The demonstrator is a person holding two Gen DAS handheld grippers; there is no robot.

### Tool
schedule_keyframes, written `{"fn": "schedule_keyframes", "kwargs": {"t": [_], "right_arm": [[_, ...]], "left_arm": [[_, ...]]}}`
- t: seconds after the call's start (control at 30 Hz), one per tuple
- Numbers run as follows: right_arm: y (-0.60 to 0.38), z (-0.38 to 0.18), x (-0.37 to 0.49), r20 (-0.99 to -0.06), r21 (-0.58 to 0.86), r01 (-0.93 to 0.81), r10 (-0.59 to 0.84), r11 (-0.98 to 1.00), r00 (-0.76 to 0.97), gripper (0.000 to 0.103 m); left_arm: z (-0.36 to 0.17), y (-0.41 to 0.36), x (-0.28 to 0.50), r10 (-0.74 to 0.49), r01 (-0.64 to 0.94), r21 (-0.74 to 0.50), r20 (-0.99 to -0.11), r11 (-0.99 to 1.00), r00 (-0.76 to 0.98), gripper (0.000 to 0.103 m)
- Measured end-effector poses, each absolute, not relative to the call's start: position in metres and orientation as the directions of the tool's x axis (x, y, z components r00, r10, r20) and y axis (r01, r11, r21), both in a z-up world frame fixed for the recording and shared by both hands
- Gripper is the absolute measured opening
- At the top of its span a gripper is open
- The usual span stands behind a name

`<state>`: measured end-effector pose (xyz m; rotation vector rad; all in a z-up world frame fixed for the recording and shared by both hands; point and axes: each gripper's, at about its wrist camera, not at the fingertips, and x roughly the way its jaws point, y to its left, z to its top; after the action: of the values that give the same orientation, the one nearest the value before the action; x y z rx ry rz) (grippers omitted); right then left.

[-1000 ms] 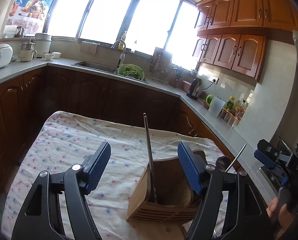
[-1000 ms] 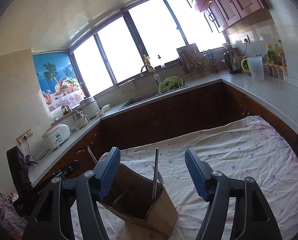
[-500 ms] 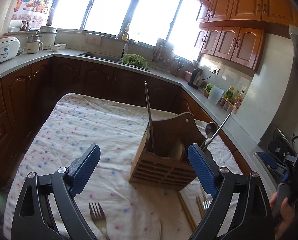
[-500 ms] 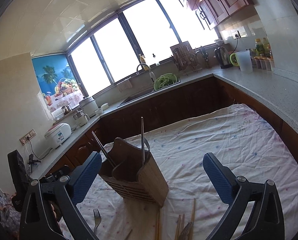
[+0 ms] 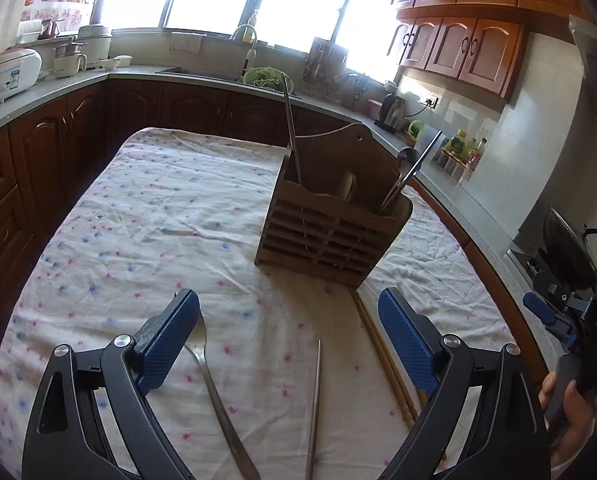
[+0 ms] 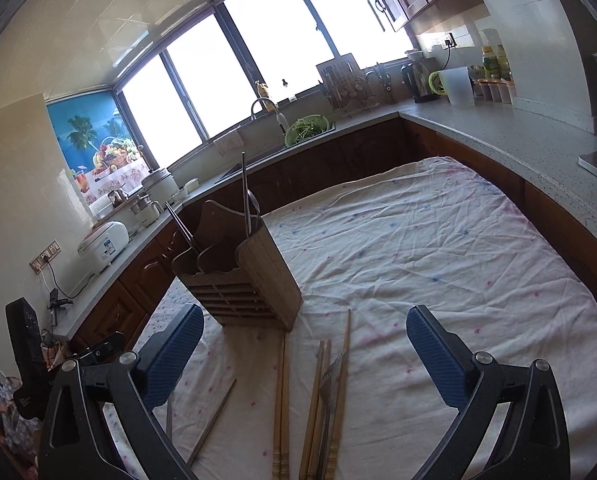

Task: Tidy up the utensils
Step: 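Move the left tool toward the last steel chopstick while the right approaches the wooden chopsticks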

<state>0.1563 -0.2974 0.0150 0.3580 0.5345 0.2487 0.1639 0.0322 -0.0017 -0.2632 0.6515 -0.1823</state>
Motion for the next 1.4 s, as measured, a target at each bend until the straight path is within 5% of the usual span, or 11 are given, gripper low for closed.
{"fn": "schedule_keyframes", "kwargs": {"t": [0.63,0.9,1.03,1.2,1.4], "right_arm": [[-0.292,-0.020,0.130,-0.532,0.346,-0.136,0.314,0.928,0.786,0.098],[-0.284,-0.026,0.143,-0.568,0.337,-0.148,0.325,0.930,0.756,0.069],[-0.277,-0.031,0.152,-0.588,0.329,-0.157,0.332,0.931,0.737,0.063],[-0.269,-0.036,0.169,-0.614,0.327,-0.173,0.348,0.929,0.709,0.043],[-0.249,-0.043,0.191,-0.648,0.315,-0.212,0.373,0.925,0.664,0.026]], "left_arm": [[-0.039,0.009,0.142,-0.266,0.125,-0.252,-0.668,0.960,0.695,0.093],[-0.046,-0.002,0.150,-0.272,0.159,-0.224,-0.699,0.962,0.661,0.093],[-0.053,-0.009,0.156,-0.277,0.184,-0.207,-0.722,0.961,0.634,0.093],[-0.062,-0.021,0.166,-0.293,0.229,-0.192,-0.755,0.954,0.587,0.071],[-0.072,-0.030,0.175,-0.295,0.256,-0.178,-0.782,0.950,0.549,0.062]]}}
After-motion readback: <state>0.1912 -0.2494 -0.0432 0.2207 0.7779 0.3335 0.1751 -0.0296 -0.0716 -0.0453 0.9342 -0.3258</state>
